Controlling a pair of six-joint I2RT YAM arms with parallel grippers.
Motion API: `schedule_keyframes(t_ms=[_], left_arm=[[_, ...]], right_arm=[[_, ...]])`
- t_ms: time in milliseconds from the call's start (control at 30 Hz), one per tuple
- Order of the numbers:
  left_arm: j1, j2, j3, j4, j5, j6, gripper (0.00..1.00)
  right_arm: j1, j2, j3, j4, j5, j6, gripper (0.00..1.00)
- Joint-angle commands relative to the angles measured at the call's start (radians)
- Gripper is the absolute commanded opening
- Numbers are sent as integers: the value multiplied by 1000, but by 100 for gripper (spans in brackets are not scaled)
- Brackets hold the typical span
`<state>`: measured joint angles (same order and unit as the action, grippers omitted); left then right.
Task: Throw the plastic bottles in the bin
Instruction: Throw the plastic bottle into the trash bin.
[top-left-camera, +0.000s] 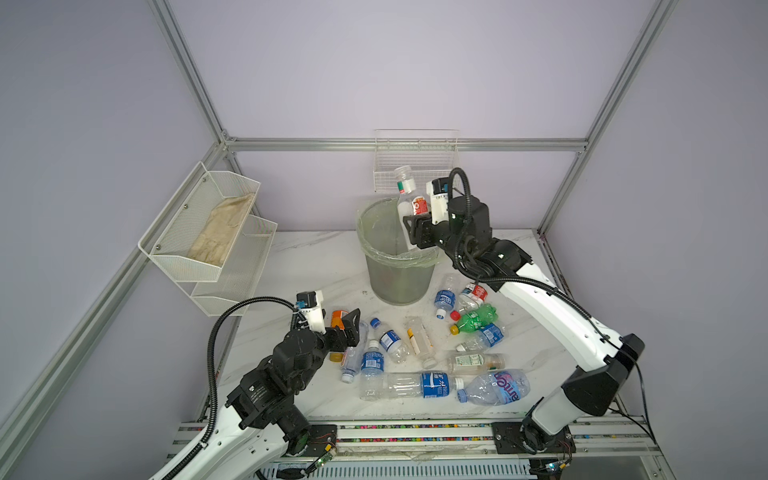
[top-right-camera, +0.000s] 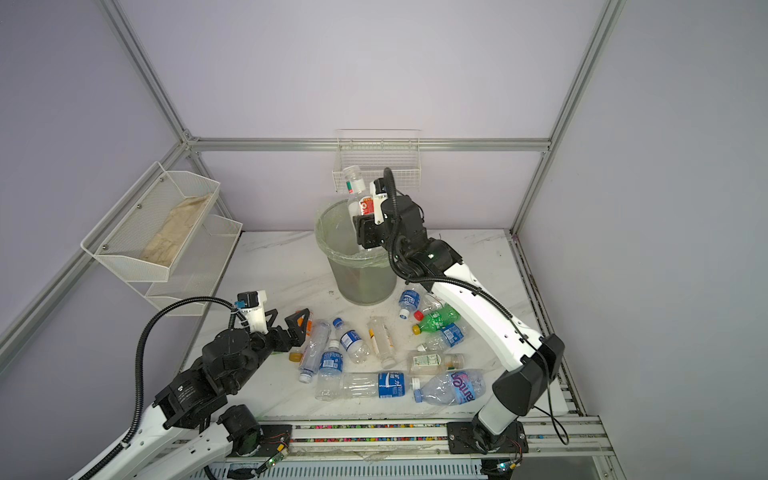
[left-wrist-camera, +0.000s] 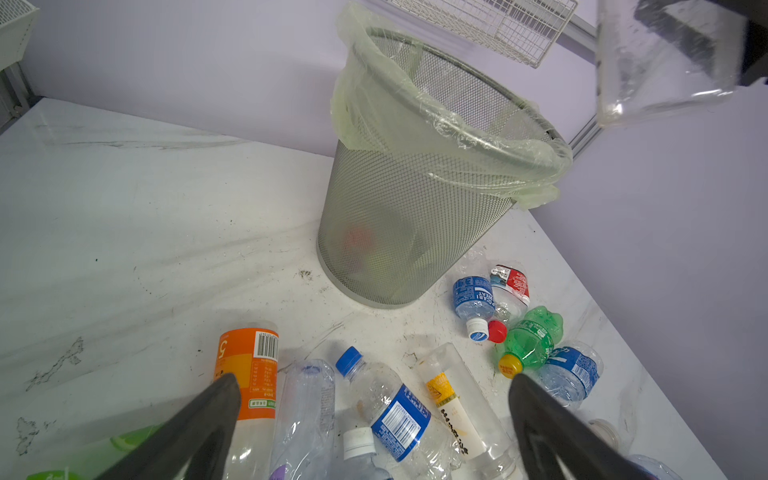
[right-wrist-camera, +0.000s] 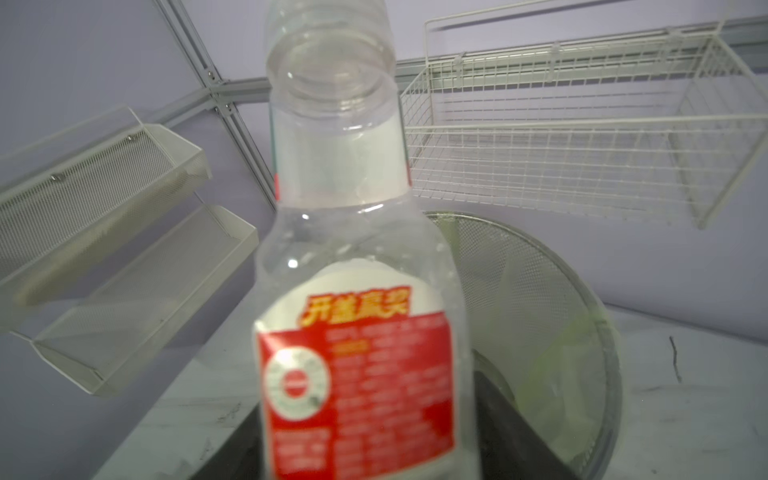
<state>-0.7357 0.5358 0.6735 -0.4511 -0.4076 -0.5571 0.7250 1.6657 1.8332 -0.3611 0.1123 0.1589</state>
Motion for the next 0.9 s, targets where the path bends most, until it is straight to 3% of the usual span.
schedule_keyframes(t_ms=[0,100,433,867], left_arm=[[-5,-21,0,7,10,6,99],[-8,-34,1,-4,5,9,99],[-7,-42,6,-14,2,11,99],[-35,33,26,-15,112,55,97]], right_arm=[[4,64,125,-71,19,-31,96],[4,84,196,-95,17,-47,97],[4,-21,157,-67,47,-55,97],[4,-201,39,-75,-19,-25,97]])
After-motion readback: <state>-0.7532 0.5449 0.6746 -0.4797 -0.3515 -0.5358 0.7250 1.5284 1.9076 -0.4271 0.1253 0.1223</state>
